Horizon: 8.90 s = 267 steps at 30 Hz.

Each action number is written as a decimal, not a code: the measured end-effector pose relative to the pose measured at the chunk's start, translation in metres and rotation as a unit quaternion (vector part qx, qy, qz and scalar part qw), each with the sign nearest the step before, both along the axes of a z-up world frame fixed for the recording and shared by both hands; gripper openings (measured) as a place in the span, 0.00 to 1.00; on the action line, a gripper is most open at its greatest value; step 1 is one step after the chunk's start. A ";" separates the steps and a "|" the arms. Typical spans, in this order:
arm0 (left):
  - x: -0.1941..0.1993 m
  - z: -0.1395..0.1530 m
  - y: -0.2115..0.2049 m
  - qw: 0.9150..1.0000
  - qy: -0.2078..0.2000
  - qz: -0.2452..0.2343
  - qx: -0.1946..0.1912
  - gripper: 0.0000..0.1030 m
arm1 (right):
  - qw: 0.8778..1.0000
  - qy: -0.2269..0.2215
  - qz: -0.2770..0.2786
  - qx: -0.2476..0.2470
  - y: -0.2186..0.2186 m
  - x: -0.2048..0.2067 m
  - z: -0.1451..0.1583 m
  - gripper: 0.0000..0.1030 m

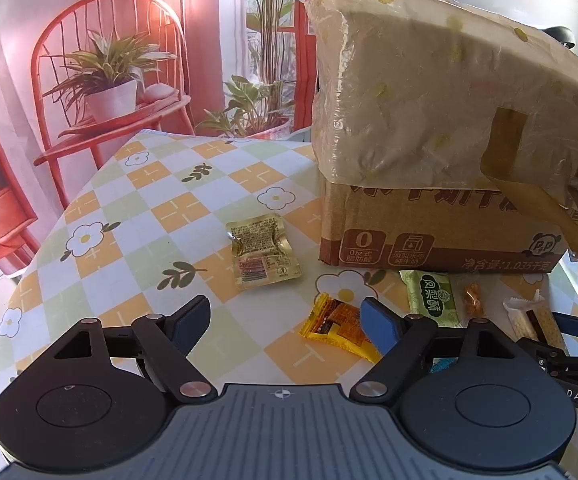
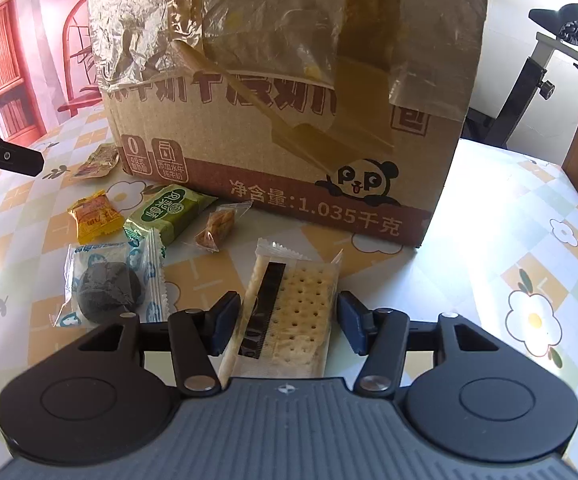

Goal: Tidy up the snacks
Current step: 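Grasp the small orange candy packet with the left tool while the right tool holds the crackers, then carry both held snacks over the box and open both tools inside, then raise both open tools away from the box, then grasp the blue-wrapped round cake with the right tool while the left tool lowers to the gold pouch, then grasp the gold jerky pouch with the left tool while the right tool holds the cake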

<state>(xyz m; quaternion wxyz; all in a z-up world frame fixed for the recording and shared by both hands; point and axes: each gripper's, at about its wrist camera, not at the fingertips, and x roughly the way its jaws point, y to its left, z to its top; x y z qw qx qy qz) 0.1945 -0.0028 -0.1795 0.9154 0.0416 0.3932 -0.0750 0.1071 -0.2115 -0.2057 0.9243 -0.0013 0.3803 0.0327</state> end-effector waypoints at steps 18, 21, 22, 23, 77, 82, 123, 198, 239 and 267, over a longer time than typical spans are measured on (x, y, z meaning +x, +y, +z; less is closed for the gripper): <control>0.009 -0.021 -0.090 0.993 0.028 -0.103 -0.041 0.51 | 0.996 -0.054 -0.058 0.039 -0.025 -0.021 -0.006 0.48; 0.015 -0.029 -0.110 0.990 0.038 -0.126 -0.043 0.38 | 0.995 -0.061 -0.068 0.051 -0.030 -0.024 -0.005 0.48; 0.016 -0.030 -0.115 0.989 0.039 -0.134 -0.046 0.36 | 0.994 -0.064 -0.070 0.053 -0.031 -0.025 -0.005 0.48; 0.018 -0.032 -0.121 0.988 0.040 -0.142 -0.050 0.36 | 0.994 -0.065 -0.071 0.056 -0.031 -0.026 -0.005 0.48; -0.023 -0.017 -0.097 0.994 -0.025 -0.072 -0.077 0.17 | 0.994 -0.072 -0.043 0.068 -0.031 -0.032 -0.005 0.48; -0.028 -0.009 -0.091 0.993 -0.035 -0.069 -0.086 0.16 | 0.994 -0.080 -0.043 0.065 -0.030 -0.035 -0.004 0.48; 0.005 0.136 -0.082 0.967 -0.198 -0.092 -0.132 0.17 | 0.960 -0.279 0.005 0.026 -0.042 0.013 0.193 0.48; 0.016 0.039 0.060 0.997 -0.030 -0.035 -0.056 0.76 | 0.998 0.026 0.003 0.055 0.072 0.005 0.007 0.80; 0.119 -0.052 0.031 0.996 0.044 0.025 -0.072 0.76 | 0.996 -0.061 -0.047 0.032 -0.003 0.002 -0.018 0.46; 0.085 -0.050 0.036 0.999 0.019 -0.038 -0.011 0.50 | 0.996 -0.059 -0.046 0.047 -0.005 0.002 -0.019 0.46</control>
